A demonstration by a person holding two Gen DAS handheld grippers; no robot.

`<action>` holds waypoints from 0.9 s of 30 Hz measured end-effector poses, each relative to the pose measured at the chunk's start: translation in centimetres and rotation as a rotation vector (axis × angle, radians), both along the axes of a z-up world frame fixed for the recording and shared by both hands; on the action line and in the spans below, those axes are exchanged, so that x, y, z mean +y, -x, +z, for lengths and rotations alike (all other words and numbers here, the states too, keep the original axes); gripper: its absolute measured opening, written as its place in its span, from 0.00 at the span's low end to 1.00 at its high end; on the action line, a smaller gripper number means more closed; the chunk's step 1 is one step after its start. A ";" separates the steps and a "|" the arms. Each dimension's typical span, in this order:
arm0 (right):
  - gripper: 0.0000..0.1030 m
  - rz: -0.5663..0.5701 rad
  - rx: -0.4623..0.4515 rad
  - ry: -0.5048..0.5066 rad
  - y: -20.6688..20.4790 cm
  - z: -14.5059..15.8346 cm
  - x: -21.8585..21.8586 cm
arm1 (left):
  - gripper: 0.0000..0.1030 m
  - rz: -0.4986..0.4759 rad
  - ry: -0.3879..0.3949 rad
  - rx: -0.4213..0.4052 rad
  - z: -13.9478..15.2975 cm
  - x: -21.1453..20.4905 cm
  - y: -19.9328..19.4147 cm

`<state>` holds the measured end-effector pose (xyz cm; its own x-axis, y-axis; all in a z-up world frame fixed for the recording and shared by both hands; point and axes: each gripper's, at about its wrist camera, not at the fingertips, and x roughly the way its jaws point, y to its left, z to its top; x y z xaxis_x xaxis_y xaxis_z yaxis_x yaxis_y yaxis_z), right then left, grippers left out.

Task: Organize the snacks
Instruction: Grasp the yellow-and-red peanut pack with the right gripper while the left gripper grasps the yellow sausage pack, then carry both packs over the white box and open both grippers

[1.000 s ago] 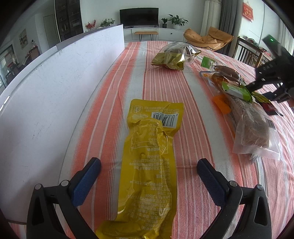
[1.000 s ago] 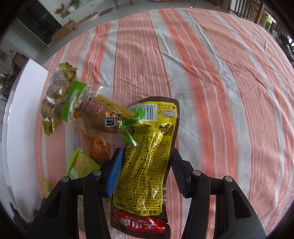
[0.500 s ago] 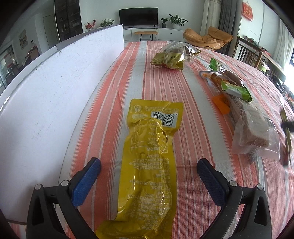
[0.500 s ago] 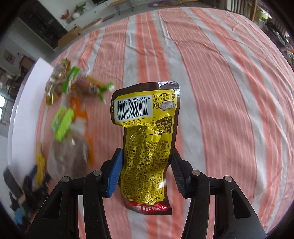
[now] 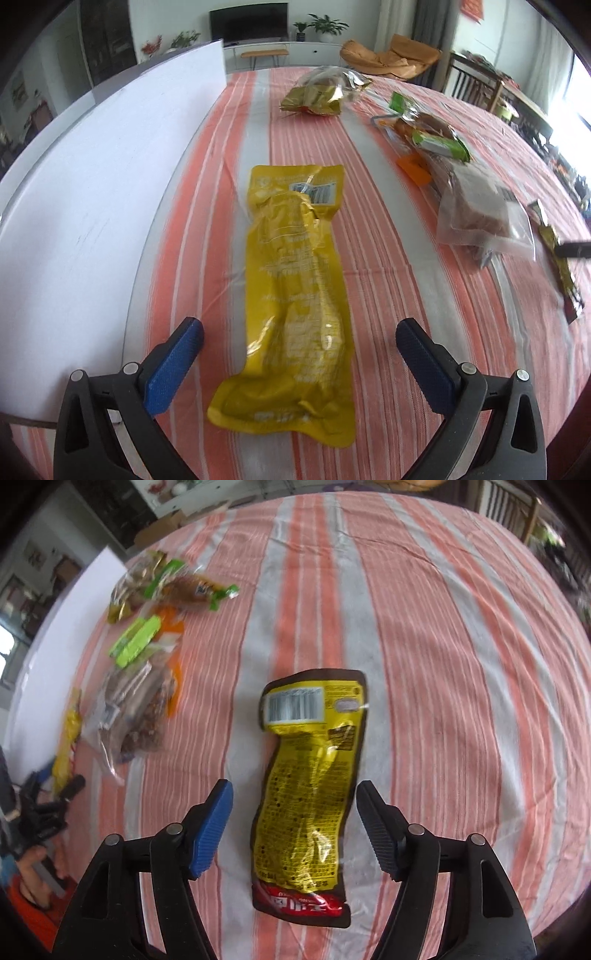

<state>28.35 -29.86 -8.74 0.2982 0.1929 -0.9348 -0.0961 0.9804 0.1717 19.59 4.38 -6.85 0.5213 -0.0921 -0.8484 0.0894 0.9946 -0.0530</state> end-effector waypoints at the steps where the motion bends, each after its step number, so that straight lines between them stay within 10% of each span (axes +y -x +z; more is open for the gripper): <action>1: 0.74 0.014 -0.006 0.044 0.1 -0.1 0.8 | 0.99 0.010 0.013 0.004 0.1 0.2 0.1; 4: 0.74 0.032 -0.013 0.129 0.7 -0.7 2.0 | 0.89 0.035 -0.008 0.012 0.3 0.3 0.2; 8: 0.64 0.003 -0.020 0.113 1.8 -1.1 1.1 | 0.44 0.016 -0.043 -0.010 1.0 -0.2 0.4; 10: 0.45 -0.012 -0.031 0.106 2.8 -0.6 -0.1 | 0.43 0.042 -0.005 0.001 1.2 0.4 0.4; 20: 0.43 -0.127 -0.097 -0.306 6.5 4.3 -6.5 | 0.41 0.058 0.328 -0.073 5.9 2.6 3.4; 27: 0.43 -0.002 -0.192 -0.426 3.6 11.3 2.7 | 0.41 0.130 0.424 -0.168 12.8 10.4 2.9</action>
<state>24.79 -27.17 2.60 0.4587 0.5468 -0.7004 -0.1632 0.8267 0.5385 16.65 14.73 5.93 0.6781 -0.3371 -0.6531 0.0076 0.8918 -0.4524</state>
